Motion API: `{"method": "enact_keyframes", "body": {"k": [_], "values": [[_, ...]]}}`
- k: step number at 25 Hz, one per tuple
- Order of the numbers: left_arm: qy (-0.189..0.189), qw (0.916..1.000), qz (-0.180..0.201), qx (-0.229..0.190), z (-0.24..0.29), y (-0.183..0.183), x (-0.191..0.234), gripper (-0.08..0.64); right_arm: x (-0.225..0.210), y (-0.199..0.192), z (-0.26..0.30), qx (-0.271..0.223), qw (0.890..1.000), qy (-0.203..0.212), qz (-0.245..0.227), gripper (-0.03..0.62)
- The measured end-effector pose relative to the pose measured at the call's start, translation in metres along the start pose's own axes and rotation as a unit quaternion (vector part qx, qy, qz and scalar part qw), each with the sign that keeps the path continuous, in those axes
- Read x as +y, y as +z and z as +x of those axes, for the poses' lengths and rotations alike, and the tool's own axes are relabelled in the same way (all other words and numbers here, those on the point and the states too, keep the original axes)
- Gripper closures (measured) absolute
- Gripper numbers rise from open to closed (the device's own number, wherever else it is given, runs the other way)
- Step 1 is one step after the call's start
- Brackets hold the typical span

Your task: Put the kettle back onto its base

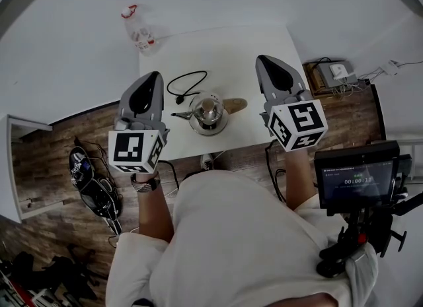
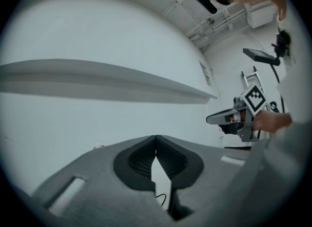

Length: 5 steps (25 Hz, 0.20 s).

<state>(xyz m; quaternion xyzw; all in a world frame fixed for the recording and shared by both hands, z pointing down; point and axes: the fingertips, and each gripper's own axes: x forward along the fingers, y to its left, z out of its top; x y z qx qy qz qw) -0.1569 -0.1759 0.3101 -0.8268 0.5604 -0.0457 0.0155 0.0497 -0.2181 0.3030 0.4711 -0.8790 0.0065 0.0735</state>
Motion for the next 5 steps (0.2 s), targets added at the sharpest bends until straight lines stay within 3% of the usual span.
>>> {"method": "enact_keyframes", "body": {"k": [5], "values": [[-0.001,1.0000,-0.002,0.001,-0.0002,-0.0039,-0.0010,0.554,0.0007,-0.0067,0.0002,0.007,1.000,-0.003,-0.002,0.592]]}}
